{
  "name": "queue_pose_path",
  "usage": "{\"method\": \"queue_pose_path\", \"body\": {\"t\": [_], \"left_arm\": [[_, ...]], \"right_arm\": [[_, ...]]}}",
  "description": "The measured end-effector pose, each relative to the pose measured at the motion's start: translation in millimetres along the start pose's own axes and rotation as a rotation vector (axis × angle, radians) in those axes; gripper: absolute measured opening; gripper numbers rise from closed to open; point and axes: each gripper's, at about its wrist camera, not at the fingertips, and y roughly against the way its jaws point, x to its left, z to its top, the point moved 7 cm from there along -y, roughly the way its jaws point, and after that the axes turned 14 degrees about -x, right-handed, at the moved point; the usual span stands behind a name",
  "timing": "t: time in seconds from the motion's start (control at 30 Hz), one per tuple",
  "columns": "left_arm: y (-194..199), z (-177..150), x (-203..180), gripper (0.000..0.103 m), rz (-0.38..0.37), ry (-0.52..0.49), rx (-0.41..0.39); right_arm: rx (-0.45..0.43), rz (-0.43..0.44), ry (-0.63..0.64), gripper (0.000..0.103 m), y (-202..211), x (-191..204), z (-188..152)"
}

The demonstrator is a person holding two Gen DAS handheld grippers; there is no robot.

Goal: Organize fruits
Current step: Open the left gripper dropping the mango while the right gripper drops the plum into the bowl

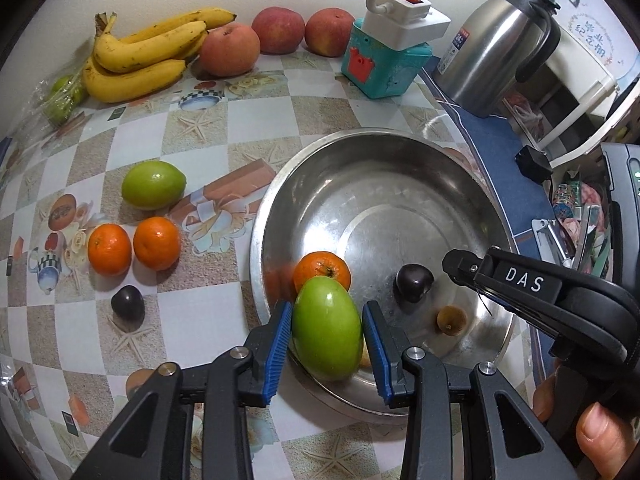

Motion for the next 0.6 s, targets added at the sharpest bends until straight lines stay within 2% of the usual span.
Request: {"method": "queue_pose_path", "body": {"t": [0.17, 0.27, 0.4, 0.47, 0.53, 0.6], "left_arm": [[5.2, 4.7, -3.3, 0.04, -0.007, -0.01, -0.022], [8.0, 6.5, -4.0, 0.04, -0.011, -0.01, -0.029], [12.8, 9.6, -2.9, 0.04, -0.013, -0.005, -0.039], [16.0, 11.7, -1.7, 0.045, -0.016, 0.003, -0.046], [20.3, 14.5, 0.3, 0.056, -0.017, 0.012, -0.057], [25.6, 18.7, 4.4, 0.058, -0.004, 0.017, -0.073]], "right_arm": [[0.0, -0.009, 0.003, 0.026, 0.0, -0.1, 1.4], [-0.014, -0.01, 0.009, 0.048, 3.4, 0.5, 4.3], [-0.043, -0.004, 0.031, 0.052, 11.8, 4.5, 10.3], [-0.058, -0.007, 0.043, 0.058, 16.6, 5.9, 13.8], [-0.071, -0.008, 0.052, 0.059, 21.0, 7.0, 16.7], [-0.086, -0.014, 0.064, 0.059, 26.4, 8.1, 20.0]]}}
